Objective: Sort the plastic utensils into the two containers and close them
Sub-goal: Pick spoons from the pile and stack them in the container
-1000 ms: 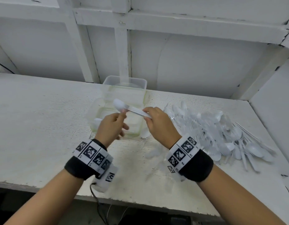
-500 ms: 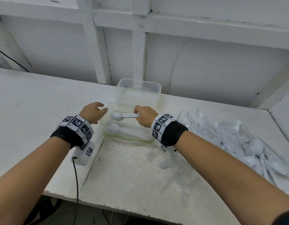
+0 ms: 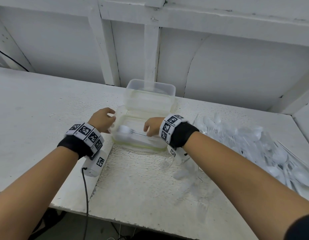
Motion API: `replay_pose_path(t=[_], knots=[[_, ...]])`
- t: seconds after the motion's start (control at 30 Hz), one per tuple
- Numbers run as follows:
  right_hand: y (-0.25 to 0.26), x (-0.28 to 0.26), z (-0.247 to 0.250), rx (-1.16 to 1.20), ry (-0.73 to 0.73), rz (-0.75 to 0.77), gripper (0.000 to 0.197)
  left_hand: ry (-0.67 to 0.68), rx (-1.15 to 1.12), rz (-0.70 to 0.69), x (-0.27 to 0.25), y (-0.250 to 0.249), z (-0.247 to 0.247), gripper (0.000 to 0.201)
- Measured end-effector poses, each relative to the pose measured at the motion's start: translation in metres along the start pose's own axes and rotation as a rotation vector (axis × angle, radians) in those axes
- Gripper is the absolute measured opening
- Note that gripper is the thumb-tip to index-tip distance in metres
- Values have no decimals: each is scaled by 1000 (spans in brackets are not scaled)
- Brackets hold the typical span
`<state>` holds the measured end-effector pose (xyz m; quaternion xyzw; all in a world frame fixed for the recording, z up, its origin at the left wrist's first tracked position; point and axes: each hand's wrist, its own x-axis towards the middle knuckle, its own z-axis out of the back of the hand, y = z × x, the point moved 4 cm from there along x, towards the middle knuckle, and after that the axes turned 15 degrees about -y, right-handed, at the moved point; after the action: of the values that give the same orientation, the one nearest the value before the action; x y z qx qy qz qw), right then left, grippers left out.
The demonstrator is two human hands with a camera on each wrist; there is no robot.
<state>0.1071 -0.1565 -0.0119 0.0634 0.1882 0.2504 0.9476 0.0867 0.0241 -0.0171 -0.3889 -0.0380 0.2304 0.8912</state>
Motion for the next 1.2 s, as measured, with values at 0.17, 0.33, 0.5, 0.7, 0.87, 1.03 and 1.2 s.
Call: replay_pose_path(t=[0.17, 0.33, 0.5, 0.7, 0.87, 1.03, 1.2], knots=[[4, 3, -6, 114, -48, 29, 39, -17, 18, 7, 0, -1, -2, 33], [0, 2, -4, 123, -113, 14, 36, -22, 27, 28, -2, -2, -2, 35], [-18, -32, 28, 226, -320, 72, 34, -216, 182, -80, -19, -22, 8, 40], [-76, -120, 56, 277, -578, 62, 29, -304, 25, -435, -80, -78, -7, 27], [-123, -185, 36, 257, -589, -56, 26, -38, -44, -668, -138, -113, -61, 17], [-151, -219, -15, 206, -494, -144, 28, 281, 84, -860, -181, -119, -130, 20], [-160, -239, -48, 237, -497, -188, 27, 471, 642, -976, -195, -116, -186, 40]])
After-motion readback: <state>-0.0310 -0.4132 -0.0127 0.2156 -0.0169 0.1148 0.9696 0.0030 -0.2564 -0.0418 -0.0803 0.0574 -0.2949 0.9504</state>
